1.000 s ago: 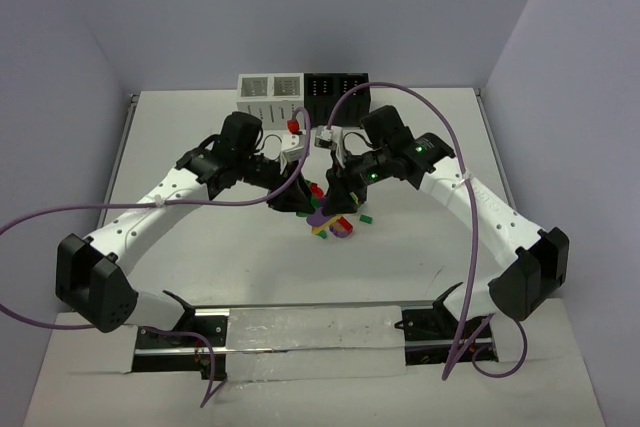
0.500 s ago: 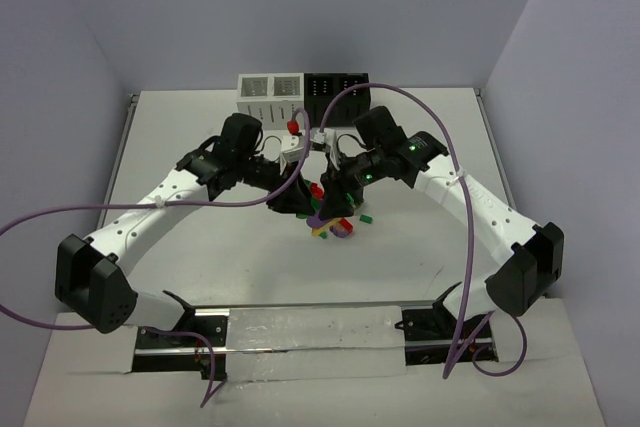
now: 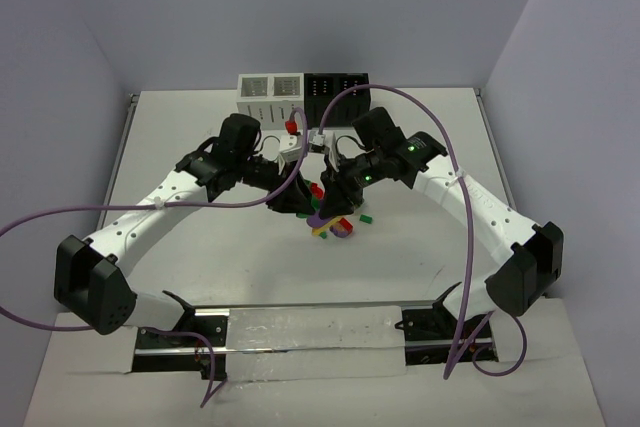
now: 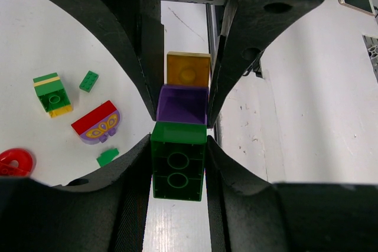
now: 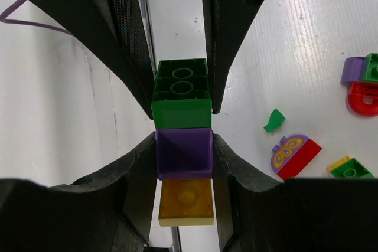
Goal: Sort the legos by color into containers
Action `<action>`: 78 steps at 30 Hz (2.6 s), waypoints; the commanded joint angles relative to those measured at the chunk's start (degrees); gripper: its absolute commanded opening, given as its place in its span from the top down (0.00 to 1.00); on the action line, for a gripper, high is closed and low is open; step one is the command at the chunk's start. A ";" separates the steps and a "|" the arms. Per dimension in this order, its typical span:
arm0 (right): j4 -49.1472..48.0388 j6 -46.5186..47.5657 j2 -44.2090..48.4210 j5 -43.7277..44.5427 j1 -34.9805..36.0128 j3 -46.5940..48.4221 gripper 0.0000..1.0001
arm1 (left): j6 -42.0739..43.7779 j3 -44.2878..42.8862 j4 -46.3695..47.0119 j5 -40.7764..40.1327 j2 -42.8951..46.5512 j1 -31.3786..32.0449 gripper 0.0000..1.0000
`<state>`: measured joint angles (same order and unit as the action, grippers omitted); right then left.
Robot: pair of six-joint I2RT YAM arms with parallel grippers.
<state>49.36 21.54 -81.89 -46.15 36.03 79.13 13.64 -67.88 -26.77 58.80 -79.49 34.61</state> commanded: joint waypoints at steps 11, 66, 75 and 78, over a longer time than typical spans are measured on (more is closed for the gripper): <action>0.51 0.81 0.88 1.44 0.36 2.17 1.00 | -1.33 -0.22 1.81 5.28 2.50 -0.27 0.59; -3.55 -2.16 3.59 11.32 -2.59 -3.14 1.00 | -17.80 -6.28 25.76 -31.00 -3.38 -21.43 1.00; -8.57 -8.38 3.94 13.98 -9.16 -2.20 1.00 | -20.41 -9.63 50.31 -49.18 -16.67 -21.92 1.00; -10.85 -10.90 4.71 13.77 -11.58 -2.40 1.00 | -19.38 -10.71 55.73 -50.64 -21.03 -22.28 0.98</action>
<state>43.96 15.15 -79.84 -33.22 27.29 74.59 -4.68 -74.24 14.39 16.01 -97.05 12.90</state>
